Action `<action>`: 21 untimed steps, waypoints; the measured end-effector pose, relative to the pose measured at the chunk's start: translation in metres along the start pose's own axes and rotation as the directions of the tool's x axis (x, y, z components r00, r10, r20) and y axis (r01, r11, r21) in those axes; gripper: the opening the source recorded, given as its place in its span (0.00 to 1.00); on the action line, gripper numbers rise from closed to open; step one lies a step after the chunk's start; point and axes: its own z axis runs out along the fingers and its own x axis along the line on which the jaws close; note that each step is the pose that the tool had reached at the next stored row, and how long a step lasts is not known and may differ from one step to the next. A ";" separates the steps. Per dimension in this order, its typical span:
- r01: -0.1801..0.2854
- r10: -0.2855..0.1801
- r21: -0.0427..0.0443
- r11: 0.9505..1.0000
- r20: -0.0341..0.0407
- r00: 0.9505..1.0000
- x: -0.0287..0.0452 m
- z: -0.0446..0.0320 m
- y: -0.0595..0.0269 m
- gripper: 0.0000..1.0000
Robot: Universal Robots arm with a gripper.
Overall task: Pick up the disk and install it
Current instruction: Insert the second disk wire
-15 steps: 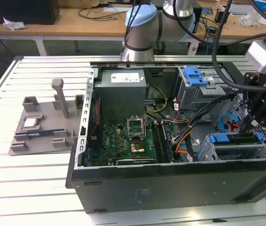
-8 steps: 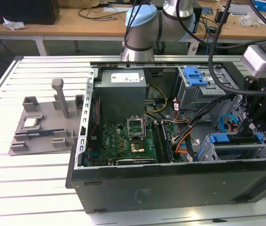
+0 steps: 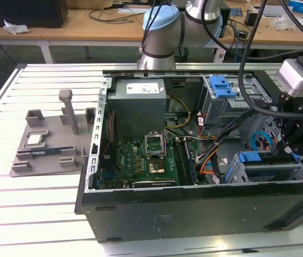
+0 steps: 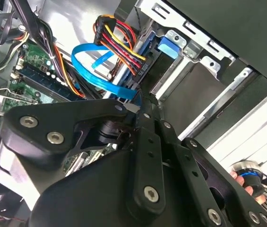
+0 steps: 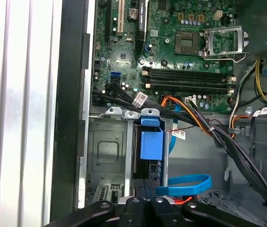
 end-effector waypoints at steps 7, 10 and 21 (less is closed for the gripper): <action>-0.001 0.001 0.000 1.000 0.000 1.000 -0.0006 0.0041 -0.0002 0.11; -0.001 0.001 0.000 1.000 0.000 1.000 -0.0011 0.0048 -0.0001 0.11; -0.001 0.001 0.000 1.000 0.002 1.000 -0.0058 0.0051 0.0006 0.11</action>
